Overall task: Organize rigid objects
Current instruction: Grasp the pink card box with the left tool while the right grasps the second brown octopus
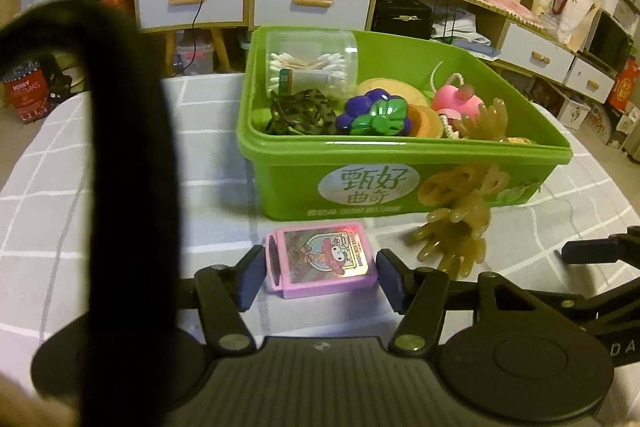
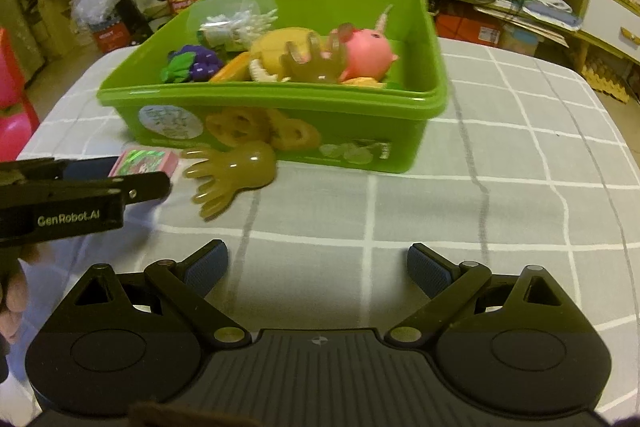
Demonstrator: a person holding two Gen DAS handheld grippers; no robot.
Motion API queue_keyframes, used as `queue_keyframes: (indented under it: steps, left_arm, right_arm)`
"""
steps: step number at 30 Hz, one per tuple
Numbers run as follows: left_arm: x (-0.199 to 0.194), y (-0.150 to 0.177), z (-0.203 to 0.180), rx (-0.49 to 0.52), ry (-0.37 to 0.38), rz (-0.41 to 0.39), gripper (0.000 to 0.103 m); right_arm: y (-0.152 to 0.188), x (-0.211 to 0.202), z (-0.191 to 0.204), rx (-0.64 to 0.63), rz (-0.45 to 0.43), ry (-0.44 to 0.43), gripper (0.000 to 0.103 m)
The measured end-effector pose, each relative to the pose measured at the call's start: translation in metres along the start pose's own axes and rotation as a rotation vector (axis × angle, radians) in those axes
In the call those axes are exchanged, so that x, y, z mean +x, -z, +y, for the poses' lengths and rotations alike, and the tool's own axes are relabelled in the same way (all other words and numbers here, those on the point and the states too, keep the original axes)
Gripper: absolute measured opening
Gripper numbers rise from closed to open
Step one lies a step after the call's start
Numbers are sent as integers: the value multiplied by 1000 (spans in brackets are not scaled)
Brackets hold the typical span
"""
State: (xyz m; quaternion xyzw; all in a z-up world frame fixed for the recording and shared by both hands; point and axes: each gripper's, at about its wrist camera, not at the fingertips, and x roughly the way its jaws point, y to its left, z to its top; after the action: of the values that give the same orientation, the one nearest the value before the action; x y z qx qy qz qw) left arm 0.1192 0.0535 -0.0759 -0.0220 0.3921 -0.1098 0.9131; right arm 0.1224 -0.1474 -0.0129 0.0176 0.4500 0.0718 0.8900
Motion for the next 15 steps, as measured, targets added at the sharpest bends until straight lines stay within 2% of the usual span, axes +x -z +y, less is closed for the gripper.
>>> queue_keyframes:
  steps: [15]
  left_arm:
    - [-11, 4, 21, -24, -51, 11, 31]
  right_arm:
    - [-10, 14, 27, -36, -20, -19, 98]
